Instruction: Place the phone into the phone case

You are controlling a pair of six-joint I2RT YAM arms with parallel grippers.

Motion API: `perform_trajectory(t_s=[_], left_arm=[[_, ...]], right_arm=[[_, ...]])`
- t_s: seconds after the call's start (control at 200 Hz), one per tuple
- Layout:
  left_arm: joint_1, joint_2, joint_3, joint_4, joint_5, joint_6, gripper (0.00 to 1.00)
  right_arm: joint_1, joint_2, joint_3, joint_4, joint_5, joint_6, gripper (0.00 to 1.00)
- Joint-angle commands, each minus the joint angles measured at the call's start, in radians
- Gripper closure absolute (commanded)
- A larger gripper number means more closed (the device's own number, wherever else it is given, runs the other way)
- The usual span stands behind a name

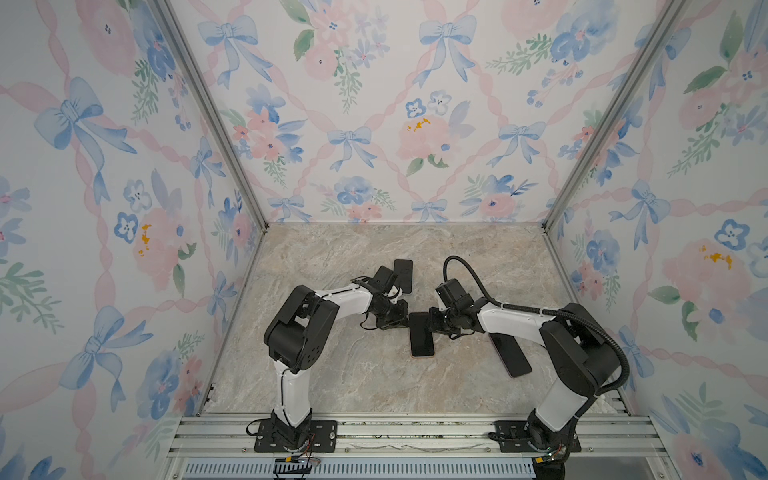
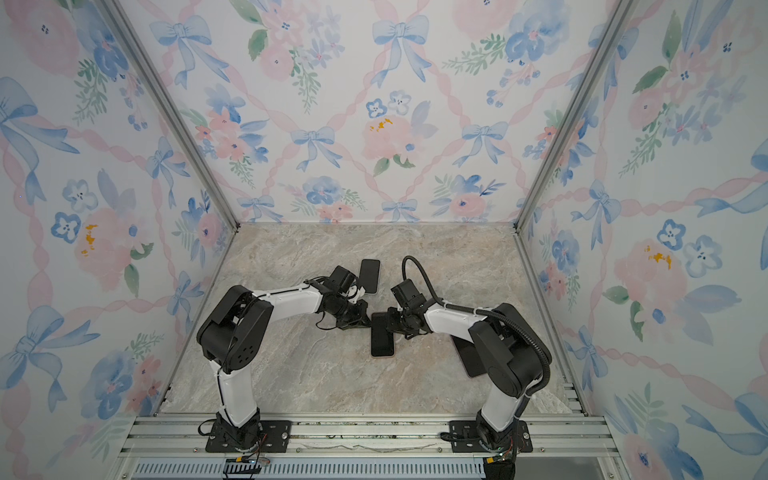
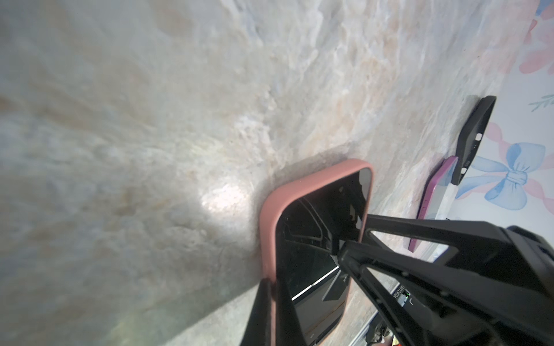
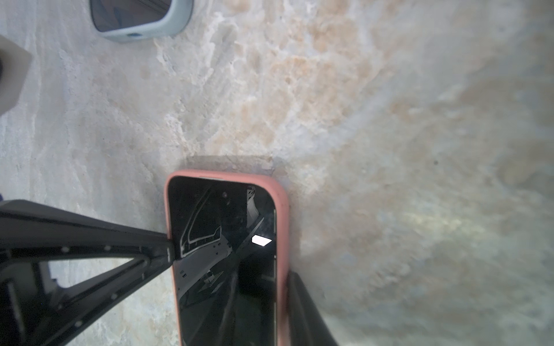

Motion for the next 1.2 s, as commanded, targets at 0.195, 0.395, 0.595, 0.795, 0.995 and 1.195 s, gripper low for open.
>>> perform_trajectory(t_s=[0.195,0.395,0.595,0.795,0.995,1.195], left_arm=[[-0.041,-0.053,-0.04,0.04,-0.021,-0.002,1.0],[0.018,-0.198,-0.098,-0.014,-0.119,0.039,0.77],[0.089,-0.331,-0.19,-0.054,-0.182,0.105,0.56],[0.113,-0.415,-0.252,-0.054,-0.192,0.155,0.28],[0.129,-0.467,-0.303,-0.052,-0.194,0.161,0.14],[0.133,-0.491,-0.318,-0.051,-0.19,0.164,0.02]], right_arm=[[0.059,-0.052,0.078,-0.17,0.081,-0.008,0.53],[0.1,-0.103,0.137,-0.31,0.189,0.004,0.41],[0.156,-0.086,0.174,-0.392,0.28,0.071,0.25],[0.23,0.005,0.243,-0.466,0.332,0.048,0.12],[0.247,0.043,0.241,-0.46,0.335,0.06,0.08],[0.271,0.118,0.31,-0.517,0.35,0.074,0.0]])
